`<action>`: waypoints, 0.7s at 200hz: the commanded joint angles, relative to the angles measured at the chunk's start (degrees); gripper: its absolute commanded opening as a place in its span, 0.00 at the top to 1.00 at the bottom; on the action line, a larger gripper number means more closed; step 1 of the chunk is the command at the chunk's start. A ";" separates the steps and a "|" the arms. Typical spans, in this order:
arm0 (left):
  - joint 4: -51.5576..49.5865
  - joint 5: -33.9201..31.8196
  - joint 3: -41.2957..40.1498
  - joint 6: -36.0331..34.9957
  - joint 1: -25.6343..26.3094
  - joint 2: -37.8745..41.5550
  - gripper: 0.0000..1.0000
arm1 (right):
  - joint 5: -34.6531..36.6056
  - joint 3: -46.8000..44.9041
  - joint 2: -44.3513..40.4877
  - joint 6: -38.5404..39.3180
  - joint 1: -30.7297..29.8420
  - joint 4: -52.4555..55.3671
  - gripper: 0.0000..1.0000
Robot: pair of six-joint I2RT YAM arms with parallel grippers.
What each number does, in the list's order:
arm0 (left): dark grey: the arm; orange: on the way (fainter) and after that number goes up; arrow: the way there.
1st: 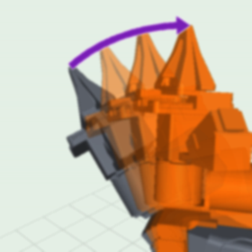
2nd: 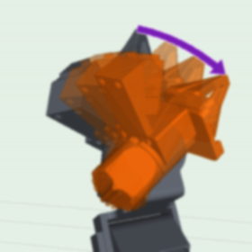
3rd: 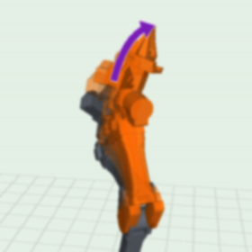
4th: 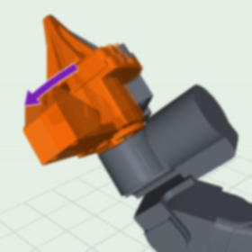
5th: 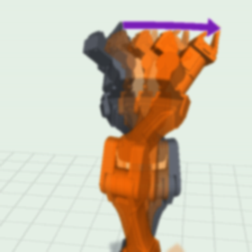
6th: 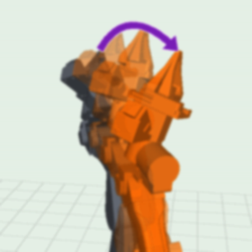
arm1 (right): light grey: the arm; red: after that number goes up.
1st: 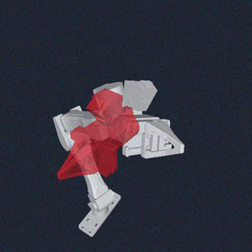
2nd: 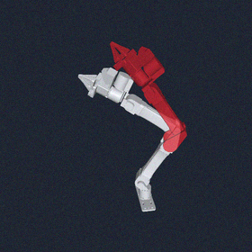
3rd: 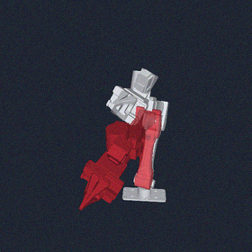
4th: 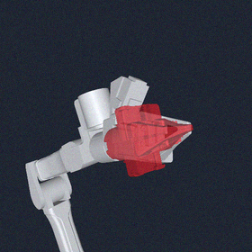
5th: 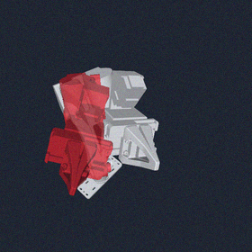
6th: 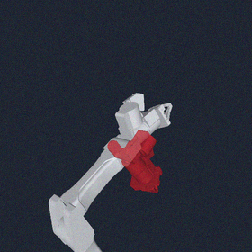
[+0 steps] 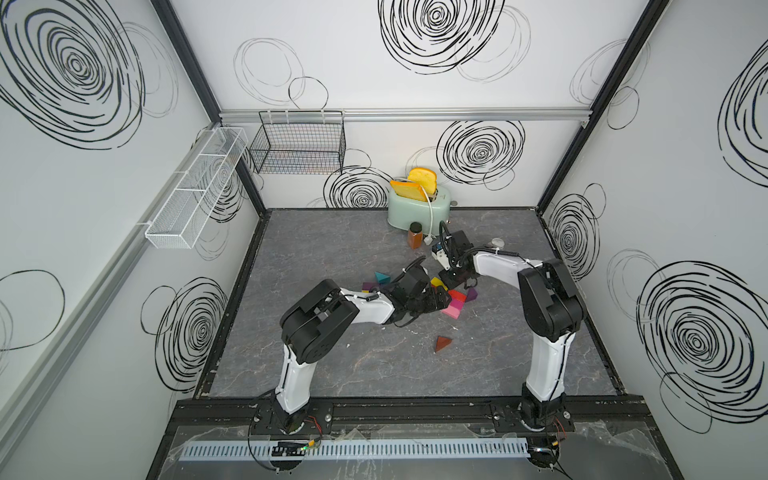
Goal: Assemble a piece of candy with building blocks
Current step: Adjust the building blocks at the center of the board.
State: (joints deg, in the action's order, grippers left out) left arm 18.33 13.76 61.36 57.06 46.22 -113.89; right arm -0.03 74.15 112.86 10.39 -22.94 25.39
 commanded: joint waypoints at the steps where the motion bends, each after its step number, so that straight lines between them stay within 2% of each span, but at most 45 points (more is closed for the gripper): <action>1: -0.49 0.32 -2.38 0.77 -0.07 1.45 0.10 | 0.11 -0.06 -3.00 -0.15 0.87 1.02 0.62; 22: -0.05 1.32 -4.39 0.21 -0.62 4.10 0.08 | -0.11 0.80 -4.49 -1.05 1.57 0.34 0.54; 52: 5.81 4.68 -7.44 1.02 -3.71 7.11 0.02 | -1.75 0.93 -8.69 -2.68 1.71 -0.98 0.41; 106: 8.89 3.52 -1.14 -0.40 -8.65 4.64 0.00 | -4.12 -4.86 -17.47 -6.19 2.86 -3.68 0.24; 140: 16.41 2.42 3.44 0.56 -9.21 -0.20 0.00 | -10.92 -10.56 -22.05 -10.55 6.16 -6.49 0.21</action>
State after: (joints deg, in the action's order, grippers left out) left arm 26.09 17.12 61.28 57.04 36.99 -110.59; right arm -5.10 67.61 93.56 3.84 -19.16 20.91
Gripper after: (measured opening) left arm 0.999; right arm 0.788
